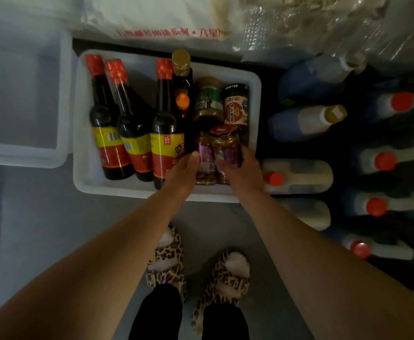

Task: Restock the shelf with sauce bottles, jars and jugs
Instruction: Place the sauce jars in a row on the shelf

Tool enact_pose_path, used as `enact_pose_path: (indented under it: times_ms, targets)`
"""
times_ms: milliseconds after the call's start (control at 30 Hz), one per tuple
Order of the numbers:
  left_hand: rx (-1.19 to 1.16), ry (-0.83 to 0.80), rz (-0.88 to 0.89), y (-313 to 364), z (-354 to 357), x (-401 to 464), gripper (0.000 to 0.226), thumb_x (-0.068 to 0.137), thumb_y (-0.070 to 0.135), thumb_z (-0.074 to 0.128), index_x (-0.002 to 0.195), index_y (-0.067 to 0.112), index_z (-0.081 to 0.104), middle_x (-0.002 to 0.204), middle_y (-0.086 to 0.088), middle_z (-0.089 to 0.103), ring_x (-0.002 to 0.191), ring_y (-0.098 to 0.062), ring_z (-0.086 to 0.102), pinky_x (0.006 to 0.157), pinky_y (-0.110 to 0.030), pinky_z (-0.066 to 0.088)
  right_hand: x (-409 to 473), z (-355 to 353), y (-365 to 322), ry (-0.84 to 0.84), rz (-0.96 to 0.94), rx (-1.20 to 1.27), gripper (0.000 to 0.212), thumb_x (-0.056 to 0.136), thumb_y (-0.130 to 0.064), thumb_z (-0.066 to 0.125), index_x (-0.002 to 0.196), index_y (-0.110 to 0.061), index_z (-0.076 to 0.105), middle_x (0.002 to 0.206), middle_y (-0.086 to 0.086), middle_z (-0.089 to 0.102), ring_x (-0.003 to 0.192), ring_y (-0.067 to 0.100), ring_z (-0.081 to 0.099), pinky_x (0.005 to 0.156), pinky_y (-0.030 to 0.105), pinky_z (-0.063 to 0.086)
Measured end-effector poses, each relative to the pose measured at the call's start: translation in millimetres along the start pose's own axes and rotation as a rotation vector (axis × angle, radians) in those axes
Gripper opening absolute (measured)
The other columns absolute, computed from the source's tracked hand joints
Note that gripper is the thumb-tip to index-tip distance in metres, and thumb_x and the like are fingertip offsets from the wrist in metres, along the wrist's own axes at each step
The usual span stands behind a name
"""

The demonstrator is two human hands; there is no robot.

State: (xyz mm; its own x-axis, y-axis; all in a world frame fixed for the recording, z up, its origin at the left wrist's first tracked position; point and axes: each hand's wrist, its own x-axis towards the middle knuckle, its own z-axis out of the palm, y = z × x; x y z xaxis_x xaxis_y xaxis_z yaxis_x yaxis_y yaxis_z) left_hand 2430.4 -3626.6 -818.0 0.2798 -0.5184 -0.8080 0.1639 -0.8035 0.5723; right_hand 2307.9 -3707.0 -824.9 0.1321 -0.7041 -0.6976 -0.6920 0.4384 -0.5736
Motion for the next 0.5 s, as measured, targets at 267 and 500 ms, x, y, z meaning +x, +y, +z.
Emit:
enact_pose_path:
  times_ms: [267, 500]
  targets:
    - [-0.082, 0.032, -0.024, -3.9, 3.6, 7.7, 0.047, 0.105, 0.05, 0.022, 0.132, 0.029, 0.054, 0.135, -0.006, 0.056, 0.126, -0.02, 0.048, 0.096, -0.031, 0.031, 4.2, 21.3, 6.0, 0.178, -0.093, -0.115, 0.063, 0.08, -0.025, 0.081, 0.136, -0.018, 0.052, 0.131, 0.005, 0.062, 0.121, 0.024, 0.06, 0.097, 0.031, 0.048]
    - [-0.088, 0.135, -0.062, -1.6, 14.1, 13.8, 0.05, 0.105, 0.049, 0.023, 0.128, 0.023, 0.058, 0.109, 0.0, 0.057, 0.101, -0.014, 0.05, 0.086, -0.03, 0.034, -18.5, -8.4, -7.4, 0.015, -0.084, 0.406, 0.038, 0.085, -0.009, 0.076, 0.117, -0.023, 0.063, 0.105, -0.009, 0.071, 0.093, -0.003, 0.068, 0.078, 0.015, 0.054]
